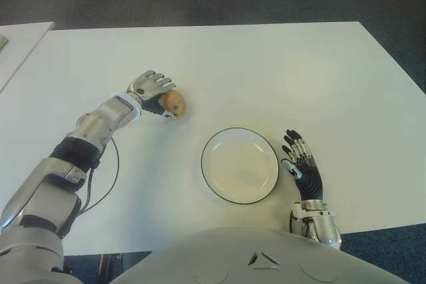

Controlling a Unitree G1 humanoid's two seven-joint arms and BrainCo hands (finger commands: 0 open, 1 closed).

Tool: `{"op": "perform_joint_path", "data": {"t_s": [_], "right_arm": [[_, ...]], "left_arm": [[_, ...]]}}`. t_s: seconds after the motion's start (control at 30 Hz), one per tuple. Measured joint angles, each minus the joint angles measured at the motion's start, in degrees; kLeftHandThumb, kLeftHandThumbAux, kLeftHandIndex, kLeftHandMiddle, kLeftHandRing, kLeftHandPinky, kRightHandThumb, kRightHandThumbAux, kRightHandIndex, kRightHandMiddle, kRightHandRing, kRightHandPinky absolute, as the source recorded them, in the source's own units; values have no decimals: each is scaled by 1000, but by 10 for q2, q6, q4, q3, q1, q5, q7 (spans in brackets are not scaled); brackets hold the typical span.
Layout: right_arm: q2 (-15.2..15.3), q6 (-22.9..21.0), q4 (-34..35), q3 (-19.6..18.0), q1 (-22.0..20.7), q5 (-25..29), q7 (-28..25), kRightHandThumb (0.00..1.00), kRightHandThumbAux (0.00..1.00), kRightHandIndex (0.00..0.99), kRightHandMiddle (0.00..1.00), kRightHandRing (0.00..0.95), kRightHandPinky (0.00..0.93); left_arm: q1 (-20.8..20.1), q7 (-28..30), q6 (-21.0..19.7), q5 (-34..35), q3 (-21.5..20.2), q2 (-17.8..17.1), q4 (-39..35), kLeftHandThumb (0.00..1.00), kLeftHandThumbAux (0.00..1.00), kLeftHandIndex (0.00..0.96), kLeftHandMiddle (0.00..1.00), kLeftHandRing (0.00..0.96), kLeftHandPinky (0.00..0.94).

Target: Put the apples into the plate.

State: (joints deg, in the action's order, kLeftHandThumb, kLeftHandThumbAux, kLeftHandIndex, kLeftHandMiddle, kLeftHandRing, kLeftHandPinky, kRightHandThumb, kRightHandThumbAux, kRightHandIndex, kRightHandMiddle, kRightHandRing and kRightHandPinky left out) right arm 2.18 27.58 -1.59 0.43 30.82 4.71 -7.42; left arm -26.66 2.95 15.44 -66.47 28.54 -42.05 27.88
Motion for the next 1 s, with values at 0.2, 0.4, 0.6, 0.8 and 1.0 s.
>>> {"op": "perform_joint_path", "data": {"t_s": [0.2, 0.4, 0.6, 0.8, 1.0], "right_arm": [[-2, 0, -1, -2, 0, 2, -1, 70, 512, 0, 0, 0, 0], [-4, 0, 0, -3, 0, 1, -1, 69, 504, 0, 0, 0, 0], [-4, 0, 0, -4, 0, 1, -1, 69, 499, 0, 0, 0, 0], [-4, 0, 0, -5, 0, 2, -2, 68, 498, 0, 0, 0, 0], [-4, 0, -1, -5, 0, 2, -2, 68, 496, 0, 0, 0, 0]], "left_arm": [[-2, 3, -7, 21, 5, 1, 13, 247, 177, 0, 0, 0, 0], [-14, 2, -10, 31, 20, 6, 34, 238, 183, 0, 0, 0, 0], [-23, -7, -11, 39, 34, 14, 52, 229, 194, 0, 0, 0, 0], [-27, -18, -12, 46, 42, 18, 61, 222, 217, 0, 0, 0, 0], [-28, -20, -12, 58, 45, 20, 64, 214, 231, 0, 0, 0, 0]]}}
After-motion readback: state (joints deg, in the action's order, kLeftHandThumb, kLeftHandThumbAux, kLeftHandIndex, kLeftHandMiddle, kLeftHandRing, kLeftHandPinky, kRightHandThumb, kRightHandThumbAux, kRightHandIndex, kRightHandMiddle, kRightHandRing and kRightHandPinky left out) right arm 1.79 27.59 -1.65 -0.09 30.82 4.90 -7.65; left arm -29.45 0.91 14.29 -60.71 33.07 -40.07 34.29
